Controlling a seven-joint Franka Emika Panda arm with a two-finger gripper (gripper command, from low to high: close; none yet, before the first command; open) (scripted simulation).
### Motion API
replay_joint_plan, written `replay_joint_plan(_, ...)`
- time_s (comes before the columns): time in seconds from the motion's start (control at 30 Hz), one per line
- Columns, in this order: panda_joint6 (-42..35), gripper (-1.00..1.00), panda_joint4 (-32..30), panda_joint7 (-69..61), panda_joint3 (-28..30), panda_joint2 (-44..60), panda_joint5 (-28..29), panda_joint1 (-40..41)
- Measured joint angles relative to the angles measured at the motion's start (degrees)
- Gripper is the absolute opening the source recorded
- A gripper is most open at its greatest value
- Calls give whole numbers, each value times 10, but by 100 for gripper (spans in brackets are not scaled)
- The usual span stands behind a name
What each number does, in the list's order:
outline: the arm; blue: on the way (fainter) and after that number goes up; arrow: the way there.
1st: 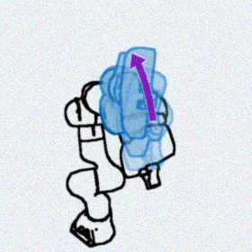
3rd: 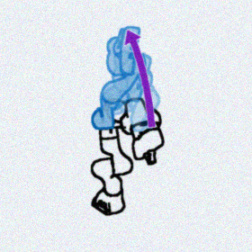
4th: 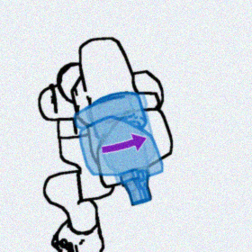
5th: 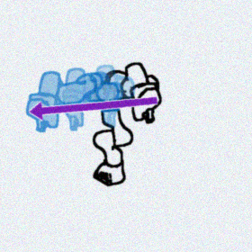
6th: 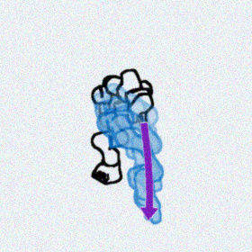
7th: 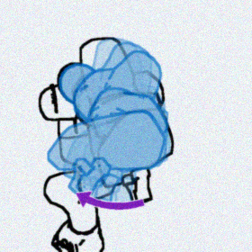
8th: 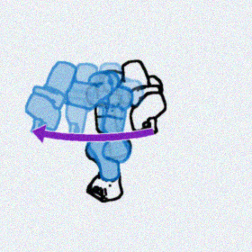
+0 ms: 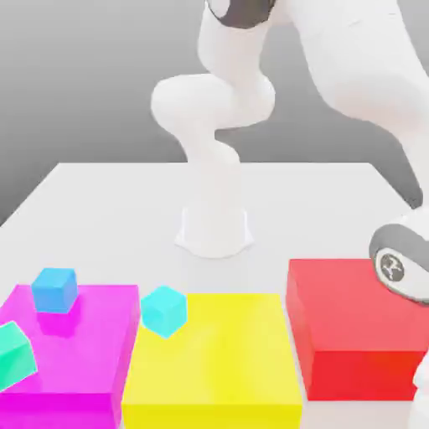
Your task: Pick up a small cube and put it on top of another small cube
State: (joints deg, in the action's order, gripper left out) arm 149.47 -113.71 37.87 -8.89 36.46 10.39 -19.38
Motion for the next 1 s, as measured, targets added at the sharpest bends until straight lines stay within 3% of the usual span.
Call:
replay_joint_plan(0.17, 1, -100, 0, -1, 1, 1, -1, -1)
replay_joint_plan(0.3, -51, -100, -16, -8, -8, -67, -21, 12)
replay_joint_plan(0.83, -137, -100, -119, 246, 214, -260, -120, 192)
replay_joint_plan(0.97, -122, -100, -139, 311, 270, -263, -150, 248)
replay_joint_plan(1.0, -109, 100, -141, 324, 283, -250, -163, 262)
